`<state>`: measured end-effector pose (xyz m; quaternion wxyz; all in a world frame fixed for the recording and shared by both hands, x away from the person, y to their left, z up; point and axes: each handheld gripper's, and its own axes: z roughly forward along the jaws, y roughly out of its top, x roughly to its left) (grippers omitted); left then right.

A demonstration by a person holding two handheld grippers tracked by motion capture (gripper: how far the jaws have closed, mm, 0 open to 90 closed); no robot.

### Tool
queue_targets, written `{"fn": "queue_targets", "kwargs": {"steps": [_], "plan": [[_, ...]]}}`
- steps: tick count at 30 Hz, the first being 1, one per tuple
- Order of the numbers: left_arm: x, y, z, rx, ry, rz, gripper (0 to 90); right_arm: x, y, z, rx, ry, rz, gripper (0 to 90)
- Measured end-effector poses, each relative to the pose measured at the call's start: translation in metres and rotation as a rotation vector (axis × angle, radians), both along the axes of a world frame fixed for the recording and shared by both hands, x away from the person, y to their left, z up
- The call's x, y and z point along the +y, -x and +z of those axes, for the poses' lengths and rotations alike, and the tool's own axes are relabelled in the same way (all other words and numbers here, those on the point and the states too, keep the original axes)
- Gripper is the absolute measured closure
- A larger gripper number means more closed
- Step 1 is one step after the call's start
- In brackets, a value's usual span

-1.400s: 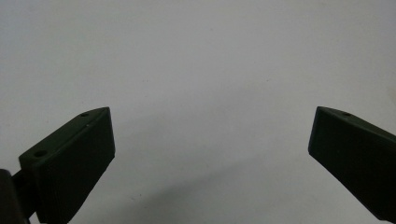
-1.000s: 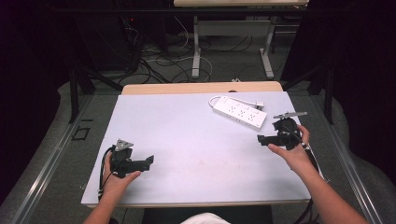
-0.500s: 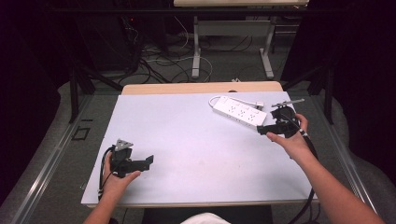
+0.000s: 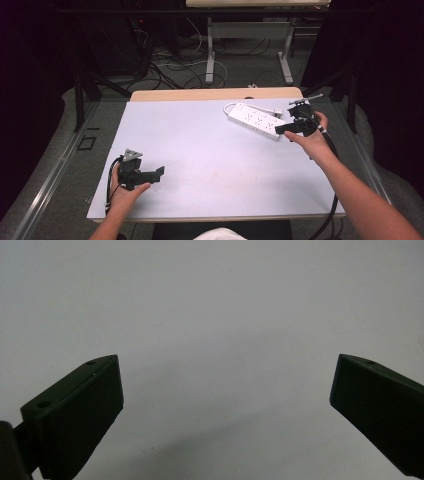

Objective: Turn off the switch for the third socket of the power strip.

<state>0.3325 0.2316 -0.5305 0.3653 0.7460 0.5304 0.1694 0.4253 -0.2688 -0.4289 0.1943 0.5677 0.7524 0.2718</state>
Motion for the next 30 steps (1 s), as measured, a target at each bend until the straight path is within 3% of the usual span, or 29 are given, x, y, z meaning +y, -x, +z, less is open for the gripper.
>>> {"fn": "queue_targets", "kwargs": {"steps": [22, 30], "plan": [[0.0, -0.001, -0.001, -0.003, 0.0, 0.002, 0.4, 0.011, -0.037, 0.015, 0.029, 0.033, -0.024, 26.9], [0.0, -0.001, -0.001, -0.001, 0.0, 0.002, 0.4, 0.015, -0.051, 0.014, 0.046, 0.024, -0.033, 30.2]]}}
